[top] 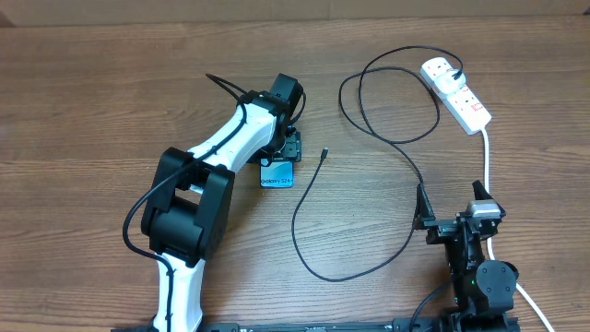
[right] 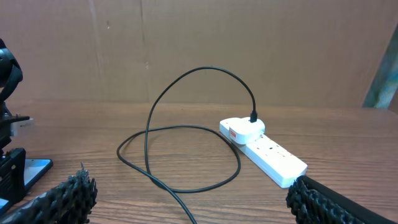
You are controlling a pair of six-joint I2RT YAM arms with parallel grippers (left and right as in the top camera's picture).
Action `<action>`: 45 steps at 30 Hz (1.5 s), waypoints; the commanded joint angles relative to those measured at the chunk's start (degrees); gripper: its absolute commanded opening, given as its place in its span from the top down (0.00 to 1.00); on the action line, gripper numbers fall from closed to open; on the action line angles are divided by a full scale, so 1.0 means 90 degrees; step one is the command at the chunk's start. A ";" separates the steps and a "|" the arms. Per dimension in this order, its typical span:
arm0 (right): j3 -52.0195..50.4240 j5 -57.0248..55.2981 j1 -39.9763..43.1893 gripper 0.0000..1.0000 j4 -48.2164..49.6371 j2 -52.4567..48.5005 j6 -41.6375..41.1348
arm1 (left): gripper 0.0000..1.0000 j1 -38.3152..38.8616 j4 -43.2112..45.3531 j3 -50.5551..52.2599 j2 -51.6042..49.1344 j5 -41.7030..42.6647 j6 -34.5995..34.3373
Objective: Plug charger to phone and switch on socket
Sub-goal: 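Close the left gripper on the phone's long sides, then lift the phone with the left gripper and tilt it upright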
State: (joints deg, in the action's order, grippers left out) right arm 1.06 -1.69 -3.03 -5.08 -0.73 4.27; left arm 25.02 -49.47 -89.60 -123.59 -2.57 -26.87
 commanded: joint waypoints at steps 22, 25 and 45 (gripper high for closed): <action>-0.0066 0.0007 0.0029 0.00 0.0041 0.0036 0.0012 | 0.34 -0.0046 -0.1137 -0.0823 -0.0194 0.0469 -0.0041; -0.0066 0.0007 0.0029 0.00 0.0041 0.0036 0.0012 | 0.34 -0.0049 -0.1345 -0.1032 -0.0194 0.0806 -0.0041; -0.0066 0.0007 0.0029 0.00 0.0044 0.0036 0.0012 | 0.36 -0.1188 -0.1596 -0.1314 -0.0194 0.6897 -0.0017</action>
State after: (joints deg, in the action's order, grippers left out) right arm 1.06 -1.72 -3.03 -5.08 -0.73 4.32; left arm 15.92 -63.86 -99.63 -124.86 43.68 -26.89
